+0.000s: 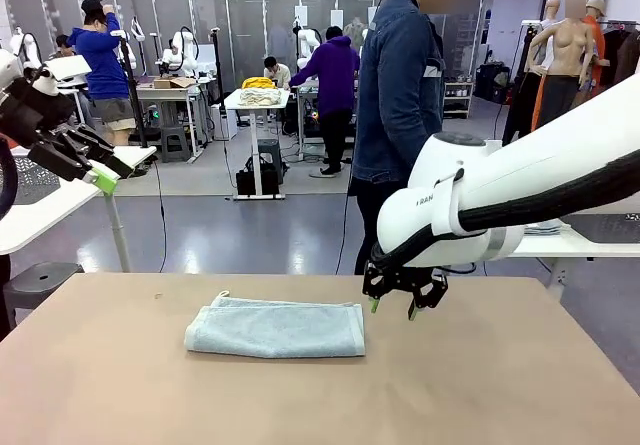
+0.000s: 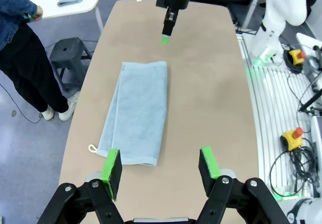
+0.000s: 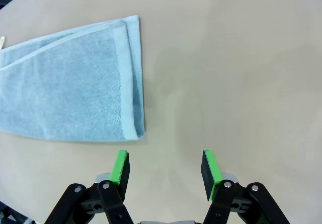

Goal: Fold the towels and place them in the basket.
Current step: When a person lays out a Towel with hook on the table, fold it in half twice.

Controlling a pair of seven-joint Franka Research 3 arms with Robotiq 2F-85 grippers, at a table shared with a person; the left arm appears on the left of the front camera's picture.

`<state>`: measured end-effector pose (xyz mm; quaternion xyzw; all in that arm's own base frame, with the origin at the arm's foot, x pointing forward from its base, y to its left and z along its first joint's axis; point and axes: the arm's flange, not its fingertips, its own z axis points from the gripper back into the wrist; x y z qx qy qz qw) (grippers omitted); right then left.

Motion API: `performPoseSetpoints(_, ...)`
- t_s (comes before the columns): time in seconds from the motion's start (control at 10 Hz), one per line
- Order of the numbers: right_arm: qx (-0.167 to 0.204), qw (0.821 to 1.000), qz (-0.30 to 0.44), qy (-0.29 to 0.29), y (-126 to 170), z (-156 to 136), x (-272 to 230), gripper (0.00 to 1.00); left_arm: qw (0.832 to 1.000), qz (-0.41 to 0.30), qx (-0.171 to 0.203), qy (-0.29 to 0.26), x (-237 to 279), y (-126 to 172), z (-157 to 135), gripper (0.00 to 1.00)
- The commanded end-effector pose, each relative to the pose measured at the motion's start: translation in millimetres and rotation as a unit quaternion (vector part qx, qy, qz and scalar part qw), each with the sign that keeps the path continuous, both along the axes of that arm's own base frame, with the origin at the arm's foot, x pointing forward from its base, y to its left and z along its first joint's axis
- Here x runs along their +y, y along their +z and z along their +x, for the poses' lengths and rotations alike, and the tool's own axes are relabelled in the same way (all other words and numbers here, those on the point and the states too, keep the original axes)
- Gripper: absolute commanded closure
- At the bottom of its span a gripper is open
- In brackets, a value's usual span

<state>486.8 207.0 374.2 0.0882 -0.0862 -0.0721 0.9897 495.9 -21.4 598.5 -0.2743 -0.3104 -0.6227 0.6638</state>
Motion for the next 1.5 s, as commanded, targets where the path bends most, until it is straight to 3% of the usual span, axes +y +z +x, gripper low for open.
performPoseSetpoints(0.0,0.001,1.000,0.006,-0.021,-12.0,22.7,15.0,0.27,1.000,-0.002,-0.003,0.000,-0.6,-0.3,-3.3,0.22)
performPoseSetpoints(0.4,0.010,1.000,-0.002,-0.011,-30.6,41.4,24.9,0.27,1.000,-0.002,-0.003,0.000,-0.6,-0.3,-3.3,0.22)
performPoseSetpoints(1.0,0.017,1.000,0.006,0.002,-30.9,36.3,16.2,0.27,1.000,-0.002,-0.003,0.000,-0.6,-0.3,-3.3,0.22)
performPoseSetpoints(1.4,0.009,1.000,-0.013,-0.006,-17.7,39.3,56.4,0.27,1.000,-0.002,-0.003,0.000,-0.6,-0.3,-3.3,0.22)
